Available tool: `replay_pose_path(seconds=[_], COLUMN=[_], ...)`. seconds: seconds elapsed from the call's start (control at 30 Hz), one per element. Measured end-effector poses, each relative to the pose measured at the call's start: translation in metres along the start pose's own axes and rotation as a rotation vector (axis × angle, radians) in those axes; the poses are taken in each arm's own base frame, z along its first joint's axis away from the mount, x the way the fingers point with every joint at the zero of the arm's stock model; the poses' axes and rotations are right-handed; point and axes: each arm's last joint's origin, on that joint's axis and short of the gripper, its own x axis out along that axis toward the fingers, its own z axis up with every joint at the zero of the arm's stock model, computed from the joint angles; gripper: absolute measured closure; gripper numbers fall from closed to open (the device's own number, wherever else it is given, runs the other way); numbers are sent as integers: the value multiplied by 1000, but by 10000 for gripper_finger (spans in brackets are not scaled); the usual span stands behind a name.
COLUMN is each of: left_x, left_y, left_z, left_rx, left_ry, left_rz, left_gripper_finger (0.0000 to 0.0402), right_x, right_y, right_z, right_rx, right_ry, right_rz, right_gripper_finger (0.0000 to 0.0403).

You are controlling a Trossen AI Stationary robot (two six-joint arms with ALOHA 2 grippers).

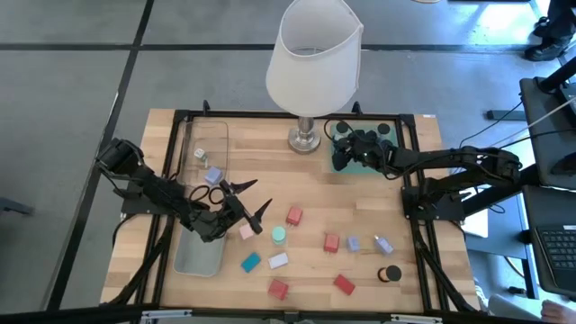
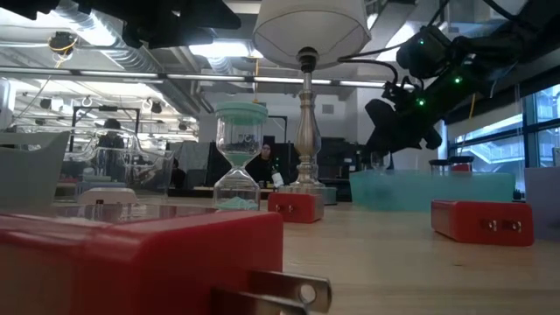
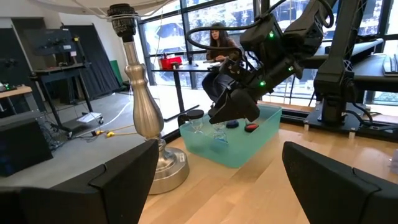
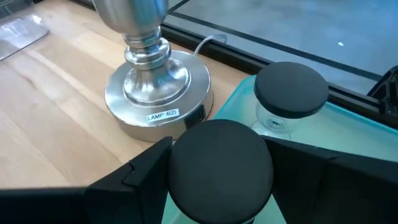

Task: Pick & Place Office items
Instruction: Put the blue hourglass into the green bin

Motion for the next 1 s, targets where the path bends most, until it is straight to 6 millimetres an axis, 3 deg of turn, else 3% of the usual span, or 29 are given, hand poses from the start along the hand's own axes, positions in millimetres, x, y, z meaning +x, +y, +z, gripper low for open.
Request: replay_pose_path(seconds=[0.5,1.0], left_x=[0,0], left_y=[0,0], left_z=[0,0], left_rx=[0,3], left_ry=[0,1], left_rz=[0,0], left_gripper_finger=[61,61], right_x=[0,13], right_y=[0,4], right_z=[-1,-8], right_rx=[8,-2], right_ry=[7,7], right_rz=[-3,-11], right_gripper_finger=[179,177])
